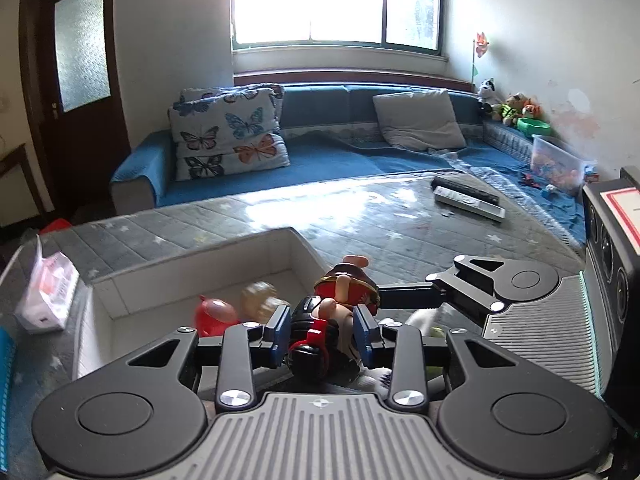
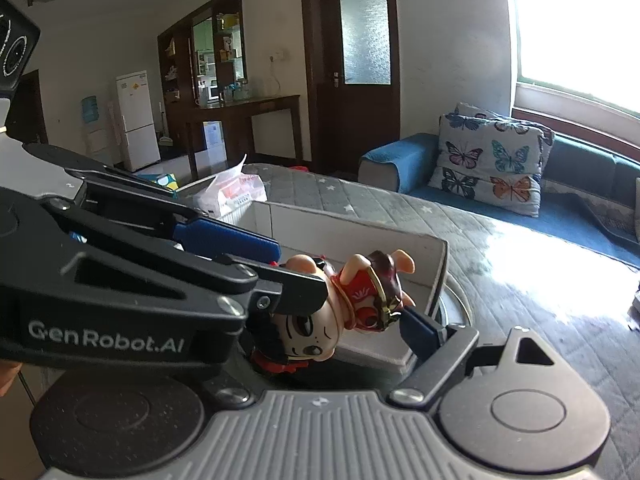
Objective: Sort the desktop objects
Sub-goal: 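Lift the cartoon girl figure with the left tool and carry it over the white box, then lower the cartoon girl figure into the box and open the left tool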
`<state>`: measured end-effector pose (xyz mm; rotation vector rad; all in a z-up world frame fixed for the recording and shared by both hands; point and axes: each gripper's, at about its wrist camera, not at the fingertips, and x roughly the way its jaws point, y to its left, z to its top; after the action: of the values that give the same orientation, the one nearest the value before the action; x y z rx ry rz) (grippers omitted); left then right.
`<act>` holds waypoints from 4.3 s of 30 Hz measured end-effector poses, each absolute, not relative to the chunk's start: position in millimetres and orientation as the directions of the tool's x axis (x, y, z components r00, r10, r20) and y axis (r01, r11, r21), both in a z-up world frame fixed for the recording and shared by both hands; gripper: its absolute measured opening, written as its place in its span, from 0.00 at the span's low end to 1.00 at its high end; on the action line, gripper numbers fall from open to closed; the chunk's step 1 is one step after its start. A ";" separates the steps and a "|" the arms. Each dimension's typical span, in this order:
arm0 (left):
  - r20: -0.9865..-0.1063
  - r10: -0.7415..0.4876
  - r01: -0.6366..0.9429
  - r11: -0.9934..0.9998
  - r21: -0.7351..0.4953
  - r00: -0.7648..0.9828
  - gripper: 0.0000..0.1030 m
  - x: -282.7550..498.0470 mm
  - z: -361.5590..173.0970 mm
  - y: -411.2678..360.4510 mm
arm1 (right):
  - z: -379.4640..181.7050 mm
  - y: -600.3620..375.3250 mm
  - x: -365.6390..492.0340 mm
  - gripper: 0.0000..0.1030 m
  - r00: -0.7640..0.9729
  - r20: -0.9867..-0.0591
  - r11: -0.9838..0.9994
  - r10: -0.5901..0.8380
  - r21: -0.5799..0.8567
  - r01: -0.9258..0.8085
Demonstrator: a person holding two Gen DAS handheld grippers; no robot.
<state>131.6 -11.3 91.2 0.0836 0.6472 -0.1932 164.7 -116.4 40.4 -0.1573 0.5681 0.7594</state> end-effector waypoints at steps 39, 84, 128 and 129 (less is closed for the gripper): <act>-0.683 0.002 -0.030 0.999 -0.029 0.730 0.32 198.5 58.7 97.5 | 1.9 9.5 248.5 0.82 0.379 -0.653 0.565 0.656 0.091 -0.820; -0.736 -0.060 -0.092 0.982 -0.165 0.674 0.32 220.7 17.3 135.6 | -29.5 58.3 262.9 0.83 0.310 -0.787 0.505 0.534 0.003 -0.863; -0.693 -0.015 -0.087 0.990 -0.111 0.721 0.33 175.0 49.5 105.9 | 16.7 0.8 214.0 0.89 0.431 -0.686 0.570 0.586 -0.030 -0.821; -0.690 -0.014 -0.084 0.991 -0.108 0.724 0.33 170.8 51.3 103.2 | 18.7 -3.0 210.9 0.89 0.438 -0.680 0.574 0.588 -0.030 -0.818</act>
<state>170.8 103.2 51.3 -0.1351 0.7607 0.0385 210.9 -3.0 18.7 -0.3841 0.6744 0.9009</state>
